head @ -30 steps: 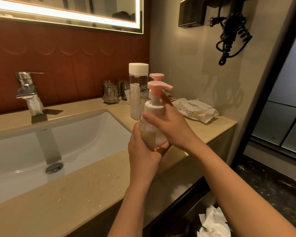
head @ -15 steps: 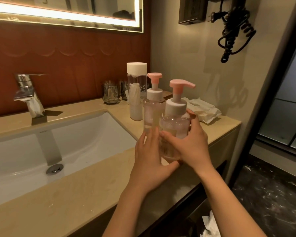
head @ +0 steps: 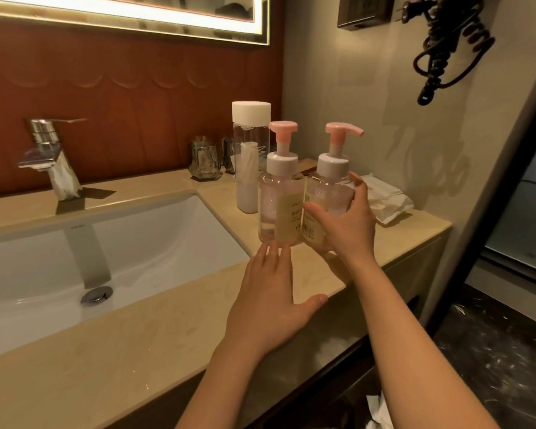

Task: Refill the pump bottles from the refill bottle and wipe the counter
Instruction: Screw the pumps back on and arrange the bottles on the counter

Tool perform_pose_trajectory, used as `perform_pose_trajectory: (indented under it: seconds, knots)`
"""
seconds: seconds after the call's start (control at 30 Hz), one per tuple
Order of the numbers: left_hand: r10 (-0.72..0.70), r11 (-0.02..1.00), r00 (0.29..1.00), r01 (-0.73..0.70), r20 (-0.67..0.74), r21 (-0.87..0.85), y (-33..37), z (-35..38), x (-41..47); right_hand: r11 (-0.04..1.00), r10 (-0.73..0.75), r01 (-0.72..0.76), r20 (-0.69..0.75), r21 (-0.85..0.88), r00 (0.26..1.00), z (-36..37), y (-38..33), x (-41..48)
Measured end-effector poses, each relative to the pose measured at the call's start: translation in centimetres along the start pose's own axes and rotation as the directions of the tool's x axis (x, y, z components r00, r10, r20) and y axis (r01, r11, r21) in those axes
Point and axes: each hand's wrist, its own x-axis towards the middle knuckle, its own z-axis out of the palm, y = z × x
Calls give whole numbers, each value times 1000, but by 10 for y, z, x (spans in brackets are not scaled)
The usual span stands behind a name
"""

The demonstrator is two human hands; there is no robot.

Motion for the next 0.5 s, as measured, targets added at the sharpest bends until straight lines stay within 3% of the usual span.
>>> perform_pose_trajectory:
  seconds: [0.33,0.5]
  knots:
    - [-67,996,997,64,33,61,5,2,2,1000,5,-5,6,-28,1000,13,3,14]
    - [-50,999,998,50,-28,2,8,0,-1,999,24,-22,51,-34,998,12,2,16]
